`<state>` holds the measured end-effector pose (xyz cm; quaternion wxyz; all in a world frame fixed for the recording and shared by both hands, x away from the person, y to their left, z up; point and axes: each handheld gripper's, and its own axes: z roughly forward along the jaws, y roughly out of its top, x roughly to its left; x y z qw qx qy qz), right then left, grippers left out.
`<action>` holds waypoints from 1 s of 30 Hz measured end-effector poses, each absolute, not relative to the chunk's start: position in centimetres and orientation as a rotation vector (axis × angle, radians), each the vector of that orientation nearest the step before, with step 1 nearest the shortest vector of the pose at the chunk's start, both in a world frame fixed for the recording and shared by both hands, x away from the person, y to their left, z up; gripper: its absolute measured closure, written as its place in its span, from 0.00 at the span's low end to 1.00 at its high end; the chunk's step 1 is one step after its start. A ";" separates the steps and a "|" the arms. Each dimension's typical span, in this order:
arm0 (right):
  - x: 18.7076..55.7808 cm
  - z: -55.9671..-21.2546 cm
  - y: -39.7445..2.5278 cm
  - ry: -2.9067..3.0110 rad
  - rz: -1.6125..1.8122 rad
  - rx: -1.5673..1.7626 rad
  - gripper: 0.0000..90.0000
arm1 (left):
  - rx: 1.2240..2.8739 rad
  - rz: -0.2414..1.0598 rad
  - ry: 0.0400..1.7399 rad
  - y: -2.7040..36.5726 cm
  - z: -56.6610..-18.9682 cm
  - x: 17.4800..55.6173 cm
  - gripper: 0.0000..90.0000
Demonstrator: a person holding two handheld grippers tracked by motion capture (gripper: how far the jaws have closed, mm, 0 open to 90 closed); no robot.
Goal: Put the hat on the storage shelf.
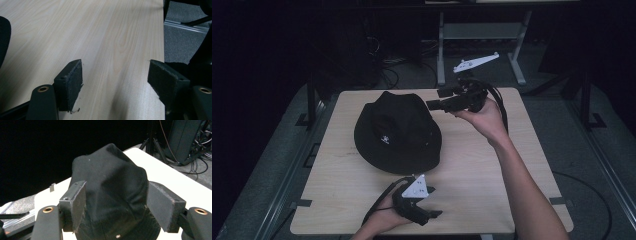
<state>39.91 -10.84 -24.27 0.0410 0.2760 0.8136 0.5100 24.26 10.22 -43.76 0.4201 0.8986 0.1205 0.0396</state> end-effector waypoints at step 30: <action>36.6 -28.5 -20.1 2.363 1.619 1.042 0.31 | 2.252 0.105 0.312 10.2 -44.0 24.4 0.30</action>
